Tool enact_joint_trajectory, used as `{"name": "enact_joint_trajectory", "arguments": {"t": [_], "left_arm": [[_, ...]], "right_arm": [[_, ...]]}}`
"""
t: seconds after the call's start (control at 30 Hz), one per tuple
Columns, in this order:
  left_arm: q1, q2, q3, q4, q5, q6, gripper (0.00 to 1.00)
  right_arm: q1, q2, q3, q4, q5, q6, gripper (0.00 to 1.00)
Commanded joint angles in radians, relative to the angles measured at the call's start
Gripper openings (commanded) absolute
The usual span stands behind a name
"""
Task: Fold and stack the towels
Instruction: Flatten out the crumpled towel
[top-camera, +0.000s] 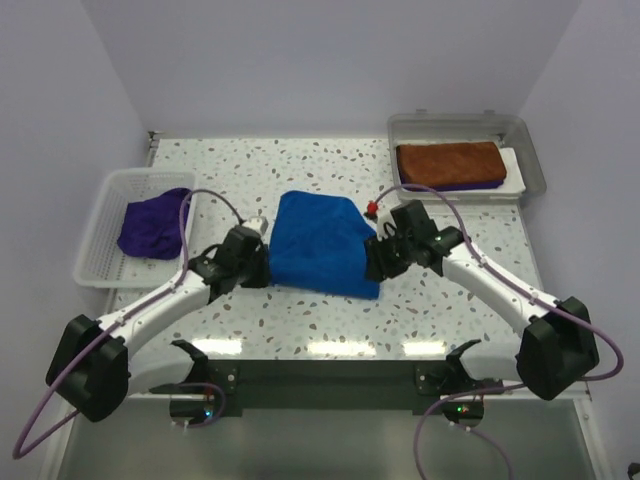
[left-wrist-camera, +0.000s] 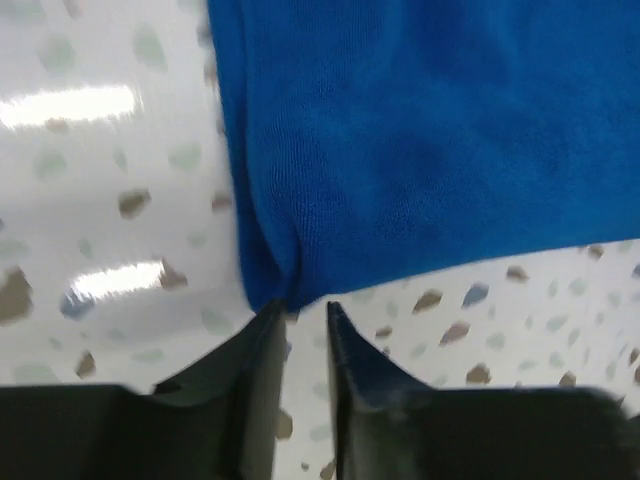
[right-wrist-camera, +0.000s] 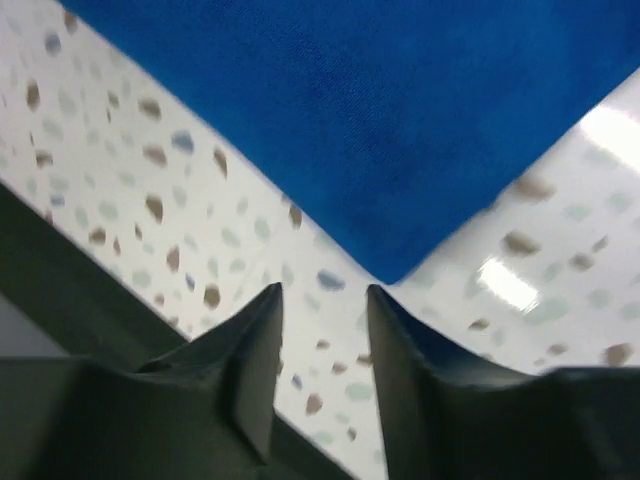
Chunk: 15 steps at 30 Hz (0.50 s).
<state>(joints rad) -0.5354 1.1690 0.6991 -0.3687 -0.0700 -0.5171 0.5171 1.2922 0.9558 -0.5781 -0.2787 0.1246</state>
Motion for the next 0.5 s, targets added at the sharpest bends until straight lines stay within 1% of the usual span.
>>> {"name": "enact_joint_trajectory", "arguments": {"t": [0.0, 0.03, 0.07, 0.1, 0.13, 0.2, 0.23, 0.27, 0.3, 0.33, 0.4, 0.43, 0.47], "left_arm": [[-0.055, -0.118, -0.139, -0.055, 0.1, -0.159, 0.33], [-0.057, -0.141, -0.156, -0.061, 0.139, -0.172, 0.37], [-0.058, -0.185, -0.164, -0.067, 0.147, -0.178, 0.41], [-0.058, -0.202, -0.159, -0.078, 0.141, -0.179, 0.5], [-0.057, -0.216, -0.147, -0.09, 0.109, -0.178, 0.53], [-0.057, -0.212, -0.118, -0.104, 0.073, -0.143, 0.56], [-0.055, -0.194, -0.077, -0.107, 0.038, -0.129, 0.57], [-0.057, -0.14, -0.052, -0.113, 0.026, -0.095, 0.57], [-0.055, -0.109, -0.026, -0.113, 0.013, -0.077, 0.58], [-0.057, -0.077, 0.021, -0.108, -0.035, -0.063, 0.62], [-0.043, 0.024, 0.097, -0.099, -0.076, -0.026, 0.65], [-0.032, 0.059, 0.121, -0.072, -0.089, -0.015, 0.65], [-0.022, 0.134, 0.143, -0.053, -0.096, -0.005, 0.65]], "right_arm": [[0.006, -0.085, -0.09, -0.069, -0.158, 0.033, 0.47], [0.008, -0.099, -0.115, -0.094, -0.159, 0.032, 0.55], [0.006, -0.109, -0.117, -0.103, -0.152, 0.029, 0.58], [0.006, -0.117, -0.112, -0.114, -0.14, 0.021, 0.6], [0.004, -0.116, -0.088, -0.129, -0.122, 0.014, 0.61], [0.006, -0.085, -0.065, -0.112, -0.07, 0.007, 0.61], [0.006, -0.07, -0.027, -0.103, -0.05, 0.009, 0.61], [0.006, -0.045, -0.003, -0.101, 0.01, 0.013, 0.6], [0.006, -0.024, 0.023, -0.1, 0.038, 0.01, 0.6], [0.003, 0.02, 0.064, -0.08, 0.08, 0.013, 0.6], [-0.012, 0.065, 0.101, -0.051, 0.153, 0.029, 0.59], [-0.025, 0.12, 0.144, -0.027, 0.162, 0.032, 0.59], [-0.035, 0.145, 0.165, -0.017, 0.177, 0.032, 0.58]]}}
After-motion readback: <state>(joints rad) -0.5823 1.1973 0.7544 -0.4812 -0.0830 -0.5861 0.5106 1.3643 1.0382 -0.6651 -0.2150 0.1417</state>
